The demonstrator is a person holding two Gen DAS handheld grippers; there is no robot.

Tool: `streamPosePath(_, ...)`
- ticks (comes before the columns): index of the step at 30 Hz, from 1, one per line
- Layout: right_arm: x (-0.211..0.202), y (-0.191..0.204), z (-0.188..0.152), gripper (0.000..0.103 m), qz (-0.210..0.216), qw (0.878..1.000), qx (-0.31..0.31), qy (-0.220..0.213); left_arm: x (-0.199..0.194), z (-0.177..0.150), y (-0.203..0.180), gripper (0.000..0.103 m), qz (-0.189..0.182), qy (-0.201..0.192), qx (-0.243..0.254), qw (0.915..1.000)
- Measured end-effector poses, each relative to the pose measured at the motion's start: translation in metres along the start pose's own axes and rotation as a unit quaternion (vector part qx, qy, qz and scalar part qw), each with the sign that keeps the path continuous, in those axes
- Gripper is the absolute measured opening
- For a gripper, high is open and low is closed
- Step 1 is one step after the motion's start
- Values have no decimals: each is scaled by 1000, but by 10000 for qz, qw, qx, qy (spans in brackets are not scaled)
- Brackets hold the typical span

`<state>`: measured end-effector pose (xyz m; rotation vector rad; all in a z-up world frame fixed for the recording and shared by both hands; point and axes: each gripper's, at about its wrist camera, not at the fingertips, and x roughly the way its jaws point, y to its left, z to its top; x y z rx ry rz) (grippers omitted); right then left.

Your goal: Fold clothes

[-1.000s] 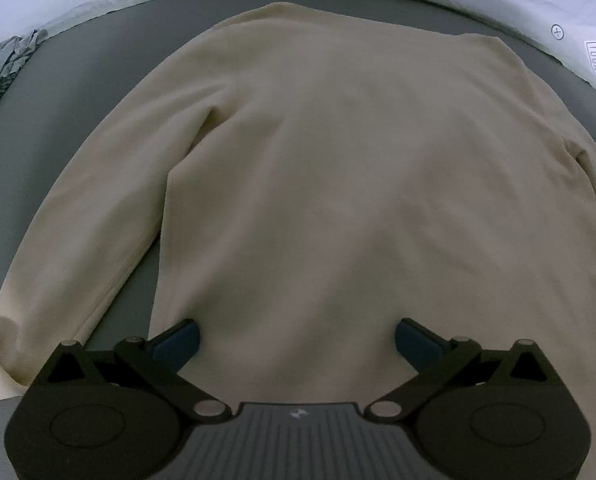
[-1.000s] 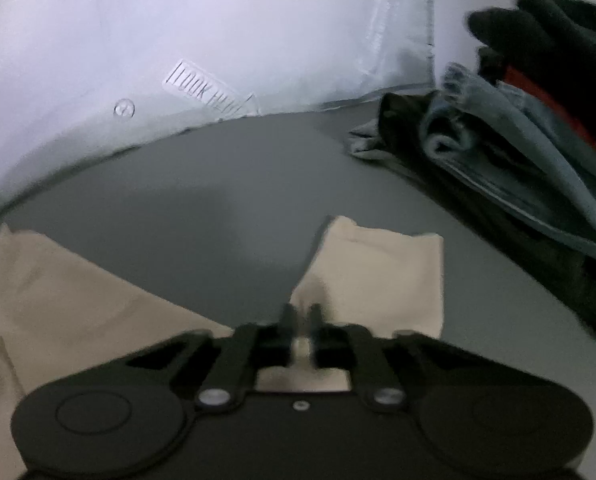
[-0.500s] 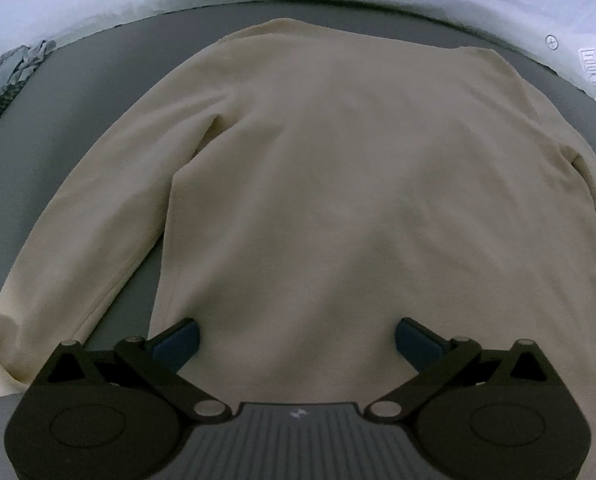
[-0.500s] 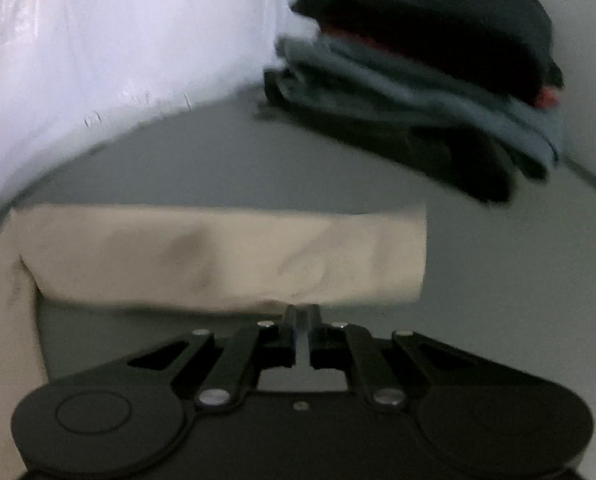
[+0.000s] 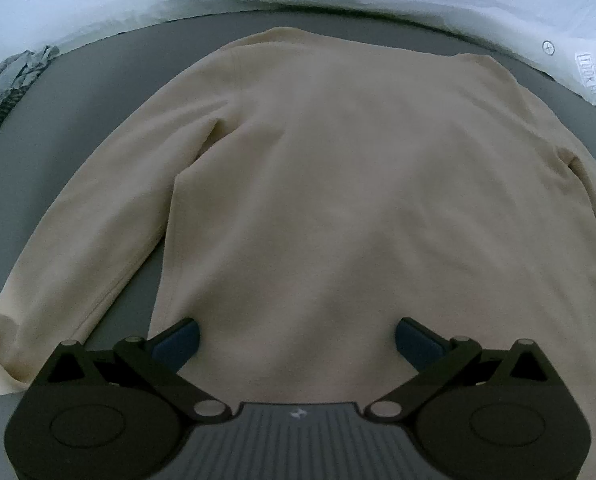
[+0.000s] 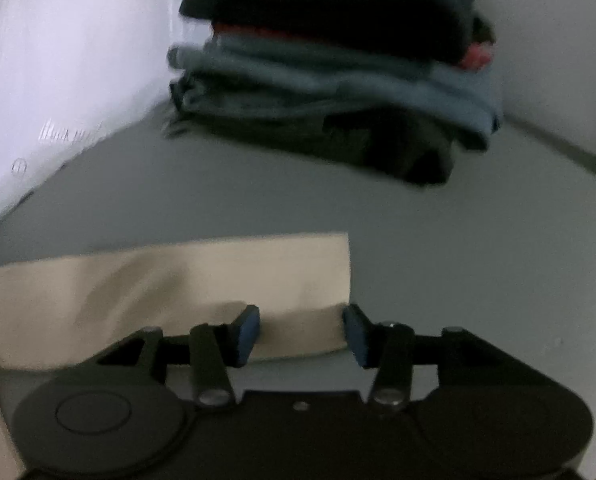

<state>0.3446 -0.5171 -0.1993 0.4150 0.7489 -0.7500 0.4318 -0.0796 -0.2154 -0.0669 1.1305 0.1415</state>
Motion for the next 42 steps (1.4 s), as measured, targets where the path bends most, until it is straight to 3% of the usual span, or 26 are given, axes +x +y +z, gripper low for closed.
streamPosePath(1, -2, 1, -1, 13, -9, 9999, -146, -49, 0, -1, 0, 103, 1, -26, -2, 10000)
streamPosePath(2, -2, 0, -1, 8, 49, 9998, -205, -64, -1, -2, 0, 103, 3, -52, -5, 10000)
streamPosePath(8, 0, 2, 3, 10, -202, 9993, -303, -126, -3, -9, 1, 103, -27, -314, 31, 9995)
streamPosePath(12, -1, 25, -4, 38, -903, 9879, -1230, -290, -7, -15, 7, 103, -204, -440, 142, 9987)
streamPosePath(14, -8, 25, -6, 40, -778, 9878, -1323, -258, -15, -21, 20, 103, -375, -412, -12, 9984)
streamPosePath(15, -13, 22, -7, 50, -666, 9892, -1285, -213, -21, -25, 30, 103, -441, -442, -188, 9979)
streamPosePath(16, -19, 20, -9, 68, -561, 9904, -1258, -142, -28, -30, 42, 103, -446, -511, -421, 9968)
streamPosePath(17, -24, 18, -12, 75, -457, 9913, -1233, -65, -35, -35, 55, 103, -434, -589, -663, 9951)
streamPosePath(20, -43, 16, -29, 80, -152, 9896, -1428, 25, -55, -47, 92, 103, 123, -879, -1064, 9904)
streamPosePath(23, -58, 24, -49, 87, 69, 9854, -1696, 164, -67, -48, 125, 103, 757, -1169, -1010, 9851)
streamPosePath(27, -78, 38, -75, 87, 177, 9818, -1873, 277, -60, -36, 172, 103, 1329, -1167, -1281, 9759)
streamPosePath(32, -100, 51, -100, 88, 206, 9747, -2212, 237, -30, -18, 208, 103, 2484, -983, -1272, 9552)
streamPosePath(37, -111, 46, -110, 91, 182, 9753, -2185, 269, -17, -29, 231, 103, 2823, -580, -1515, 9455)
streamPosePath(42, -111, 47, -113, 91, 106, 9748, -2217, 220, -31, -67, 243, 103, 2677, -735, -1738, 9448)
